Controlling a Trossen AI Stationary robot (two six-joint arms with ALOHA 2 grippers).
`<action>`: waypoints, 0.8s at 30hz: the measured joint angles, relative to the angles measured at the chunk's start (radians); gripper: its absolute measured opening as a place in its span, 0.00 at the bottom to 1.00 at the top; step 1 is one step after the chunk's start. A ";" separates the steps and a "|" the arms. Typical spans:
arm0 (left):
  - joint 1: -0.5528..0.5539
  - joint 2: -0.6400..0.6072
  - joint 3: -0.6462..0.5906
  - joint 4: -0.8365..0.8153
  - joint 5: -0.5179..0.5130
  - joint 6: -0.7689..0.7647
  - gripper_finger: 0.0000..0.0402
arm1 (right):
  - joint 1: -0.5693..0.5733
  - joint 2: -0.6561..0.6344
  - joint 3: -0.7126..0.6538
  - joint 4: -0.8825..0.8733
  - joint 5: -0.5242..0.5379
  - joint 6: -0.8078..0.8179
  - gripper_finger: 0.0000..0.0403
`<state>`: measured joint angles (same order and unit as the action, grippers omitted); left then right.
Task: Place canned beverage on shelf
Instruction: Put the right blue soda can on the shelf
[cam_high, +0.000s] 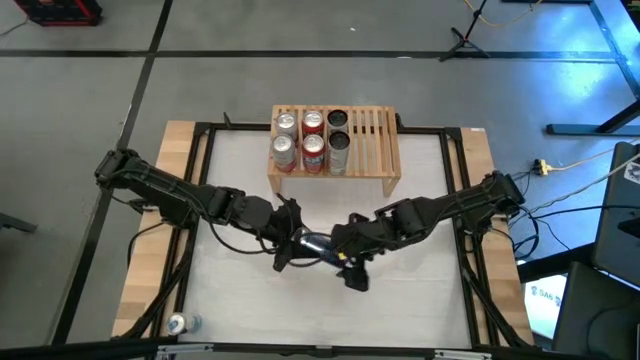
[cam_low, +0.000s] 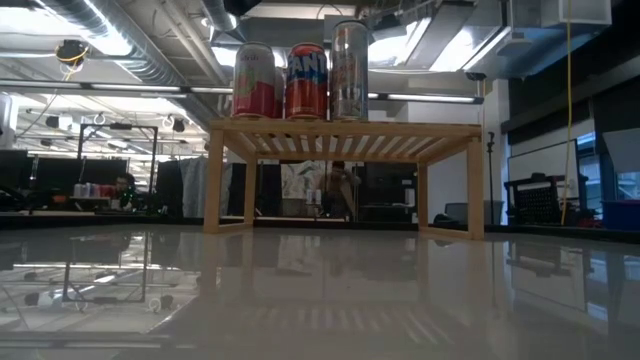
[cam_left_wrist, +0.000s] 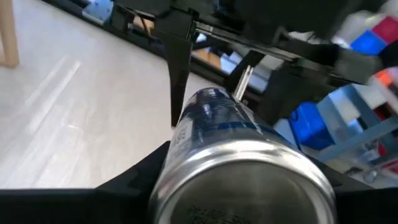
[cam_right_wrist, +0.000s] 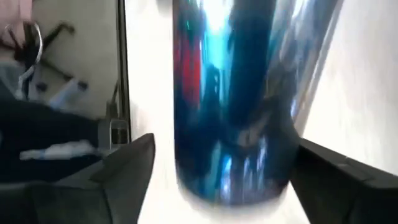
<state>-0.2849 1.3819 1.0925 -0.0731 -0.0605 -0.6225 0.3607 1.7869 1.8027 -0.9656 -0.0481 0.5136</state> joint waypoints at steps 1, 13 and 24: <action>0.000 -0.013 0.000 0.005 0.000 -0.002 0.53 | 0.003 -0.014 0.000 -0.026 -0.009 0.005 0.84; -0.074 -0.211 0.001 0.167 -0.150 0.111 0.54 | 0.178 -0.276 -0.021 -0.046 0.413 -0.016 0.88; -0.084 -0.211 0.003 0.516 -0.166 0.290 0.54 | 0.089 -0.553 -0.610 0.991 0.547 -0.272 0.84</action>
<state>-0.3694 1.1707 1.0952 0.4430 -0.2266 -0.3324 0.4498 1.2343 1.1925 0.0257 0.4991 0.2416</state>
